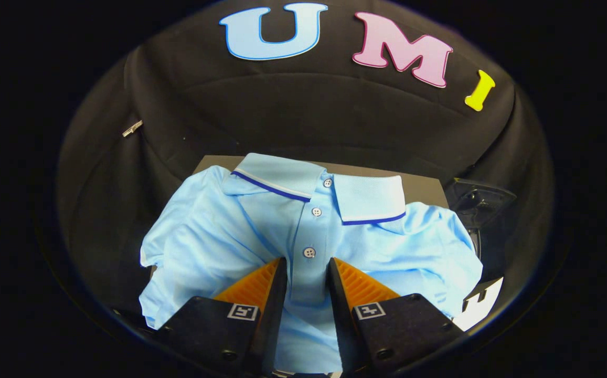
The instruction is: Put the clothes into the washing machine and then close the washing machine lid.
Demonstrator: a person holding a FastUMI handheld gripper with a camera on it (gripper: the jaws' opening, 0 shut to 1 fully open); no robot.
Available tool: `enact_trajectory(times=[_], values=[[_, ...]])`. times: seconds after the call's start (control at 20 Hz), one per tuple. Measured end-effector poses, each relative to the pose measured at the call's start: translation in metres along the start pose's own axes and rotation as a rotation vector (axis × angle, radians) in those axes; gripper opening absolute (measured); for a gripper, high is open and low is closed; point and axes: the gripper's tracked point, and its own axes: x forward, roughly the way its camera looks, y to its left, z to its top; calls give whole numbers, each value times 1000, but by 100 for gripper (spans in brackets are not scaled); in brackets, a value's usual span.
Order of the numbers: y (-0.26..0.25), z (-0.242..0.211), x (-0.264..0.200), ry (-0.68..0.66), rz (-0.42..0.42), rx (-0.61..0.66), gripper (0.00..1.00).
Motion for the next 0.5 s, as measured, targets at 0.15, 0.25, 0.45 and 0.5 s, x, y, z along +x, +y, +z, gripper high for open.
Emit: enact_trajectory(times=[0.15, 0.25, 0.45, 0.5], values=[[-1, 2, -3, -27, 4, 64, 51], [1, 2, 0, -53, -2, 100, 17], [1, 3, -2, -63, -6, 80, 17], [2, 0, -3, -57, -2, 92, 17]])
